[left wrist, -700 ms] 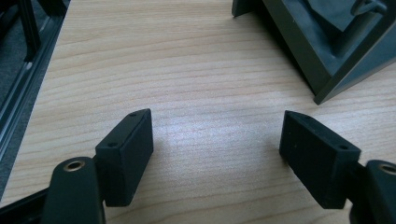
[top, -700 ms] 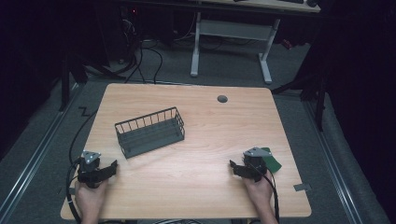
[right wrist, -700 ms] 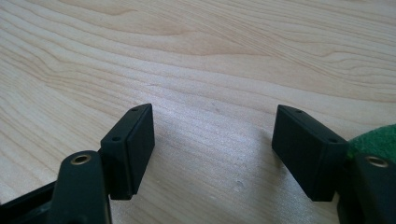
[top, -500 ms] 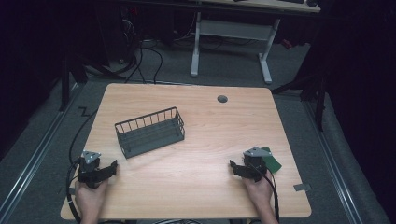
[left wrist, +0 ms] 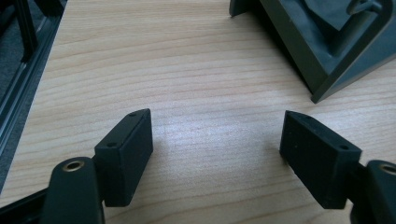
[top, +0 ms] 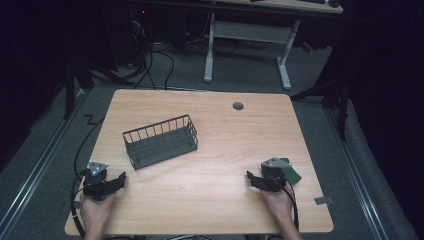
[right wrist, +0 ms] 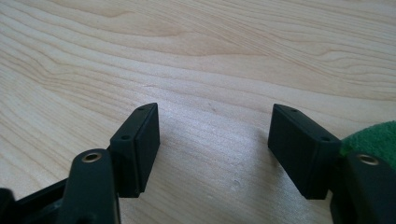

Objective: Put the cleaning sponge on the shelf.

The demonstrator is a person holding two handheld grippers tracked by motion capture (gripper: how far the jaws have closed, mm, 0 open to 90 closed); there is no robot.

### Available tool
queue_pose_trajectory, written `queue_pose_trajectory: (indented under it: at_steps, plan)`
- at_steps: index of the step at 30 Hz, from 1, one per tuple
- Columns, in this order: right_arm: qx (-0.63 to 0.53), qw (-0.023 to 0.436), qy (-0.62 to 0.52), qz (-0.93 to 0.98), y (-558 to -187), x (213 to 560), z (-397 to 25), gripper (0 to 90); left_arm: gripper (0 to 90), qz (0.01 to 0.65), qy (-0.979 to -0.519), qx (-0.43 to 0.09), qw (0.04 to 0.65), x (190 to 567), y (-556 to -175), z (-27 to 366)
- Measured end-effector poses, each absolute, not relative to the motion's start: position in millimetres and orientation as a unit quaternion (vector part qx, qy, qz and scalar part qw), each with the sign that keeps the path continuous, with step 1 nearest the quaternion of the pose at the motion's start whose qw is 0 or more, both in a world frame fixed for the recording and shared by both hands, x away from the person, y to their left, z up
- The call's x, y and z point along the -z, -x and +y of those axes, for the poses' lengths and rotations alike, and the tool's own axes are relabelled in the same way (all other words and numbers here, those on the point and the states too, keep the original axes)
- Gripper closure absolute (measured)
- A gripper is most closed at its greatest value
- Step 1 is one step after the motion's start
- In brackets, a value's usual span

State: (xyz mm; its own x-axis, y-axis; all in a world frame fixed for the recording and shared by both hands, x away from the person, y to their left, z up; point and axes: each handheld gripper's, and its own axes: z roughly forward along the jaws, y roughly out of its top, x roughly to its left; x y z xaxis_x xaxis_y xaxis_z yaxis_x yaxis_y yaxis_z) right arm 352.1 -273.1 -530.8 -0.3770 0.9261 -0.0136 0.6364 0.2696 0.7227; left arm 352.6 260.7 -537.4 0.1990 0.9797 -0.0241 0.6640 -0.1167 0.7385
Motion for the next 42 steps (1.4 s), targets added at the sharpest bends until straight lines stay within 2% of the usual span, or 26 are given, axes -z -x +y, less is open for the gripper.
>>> queue_pose_trajectory:
  at_steps: [4, 21, 28, 33, 42]
  plan:
    - [-0.321, 0.227, -0.512, 0.764, -351.5, 530.1, -273.2, 38.7, 26.3, 0.585, -0.702, -0.245, 0.325, 537.5, -351.3, 260.8]
    - [-0.340, 0.225, -0.519, 0.752, -351.1, 526.5, -277.2, 40.1, 29.2, 0.593, -0.692, -0.236, 0.339, 534.1, -350.2, 265.4]
    - [-0.354, 0.207, -0.527, 0.745, -353.6, 523.7, -280.6, 43.8, 30.1, 0.589, -0.690, -0.233, 0.350, 525.8, -348.0, 264.3]
    - [-0.365, 0.210, -0.509, 0.750, -358.6, 511.5, -275.4, 47.4, 31.7, 0.582, -0.691, -0.225, 0.364, 517.0, -347.3, 263.1]
    - [-0.385, 0.185, -0.478, 0.767, -380.1, 493.8, -254.5, 53.9, 33.0, 0.580, -0.684, -0.214, 0.388, 497.8, -350.9, 261.3]
